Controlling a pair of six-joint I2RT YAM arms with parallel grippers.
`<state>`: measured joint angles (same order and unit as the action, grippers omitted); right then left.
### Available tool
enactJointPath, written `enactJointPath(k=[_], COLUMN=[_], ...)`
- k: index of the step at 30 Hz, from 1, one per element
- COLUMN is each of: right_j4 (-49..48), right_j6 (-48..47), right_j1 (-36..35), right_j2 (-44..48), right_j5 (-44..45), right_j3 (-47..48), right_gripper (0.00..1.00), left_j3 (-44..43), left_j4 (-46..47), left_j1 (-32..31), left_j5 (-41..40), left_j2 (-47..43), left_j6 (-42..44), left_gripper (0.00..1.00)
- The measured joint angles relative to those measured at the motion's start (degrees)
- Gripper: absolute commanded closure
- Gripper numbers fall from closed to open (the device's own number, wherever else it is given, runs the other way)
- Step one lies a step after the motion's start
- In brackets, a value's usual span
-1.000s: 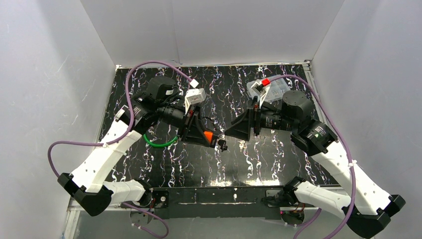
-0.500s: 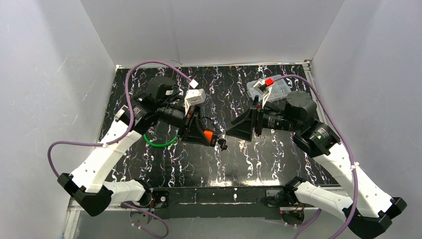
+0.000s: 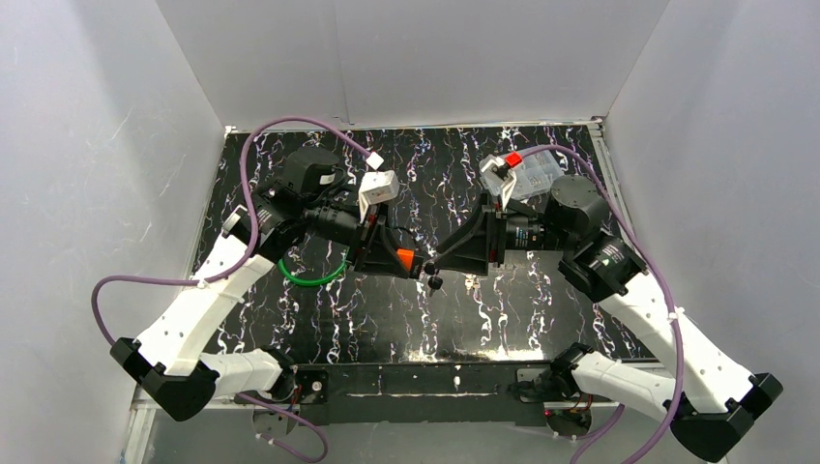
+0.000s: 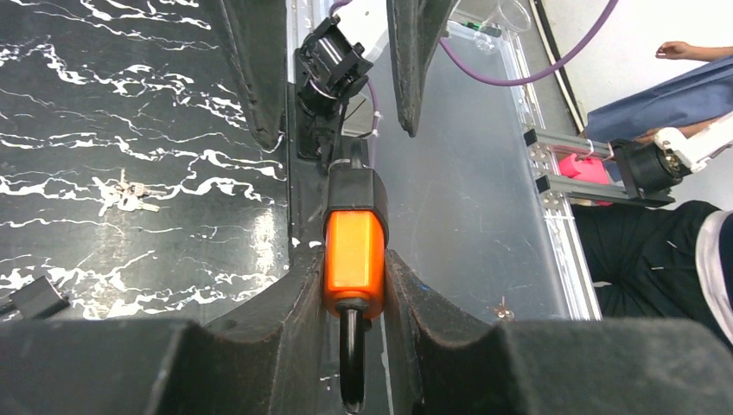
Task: Unlock with the key
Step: Unlock the lock.
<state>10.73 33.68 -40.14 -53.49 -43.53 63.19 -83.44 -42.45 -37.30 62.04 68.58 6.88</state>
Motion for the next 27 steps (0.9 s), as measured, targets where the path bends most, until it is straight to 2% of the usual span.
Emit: enactJointPath(k=[7,16,21,27], right_j4=[-0.4,-0.4,-1.3,-2.4], right_j6=[0.6,0.6,0.7,0.8], right_j1=[0.0,0.0,0.0,0.0], right_j2=[-1.1,-0.9,-0.9,-0.9], right_j5=[-0.6,-0.6,-1.1,-1.9], right_j3=[0.0,-0.4,-1.1,-1.3], right_gripper=[0.53,0.65,0.86,0.98], left_j3=[0.0,-0.5,-0.8,-1.2], left_j4=[2.1,3.0,3.4,3.4], left_j1=[0.0,0.0,0.0,0.0], left_j5=[-1.7,-2.3,-2.6,-2.7], left_j2=[0.0,0.5,0.6,0.8], left_j6=[-0.7,-1.9,-2.4,-2.8], left_gripper=[1.00,1.00,1.00,1.00])
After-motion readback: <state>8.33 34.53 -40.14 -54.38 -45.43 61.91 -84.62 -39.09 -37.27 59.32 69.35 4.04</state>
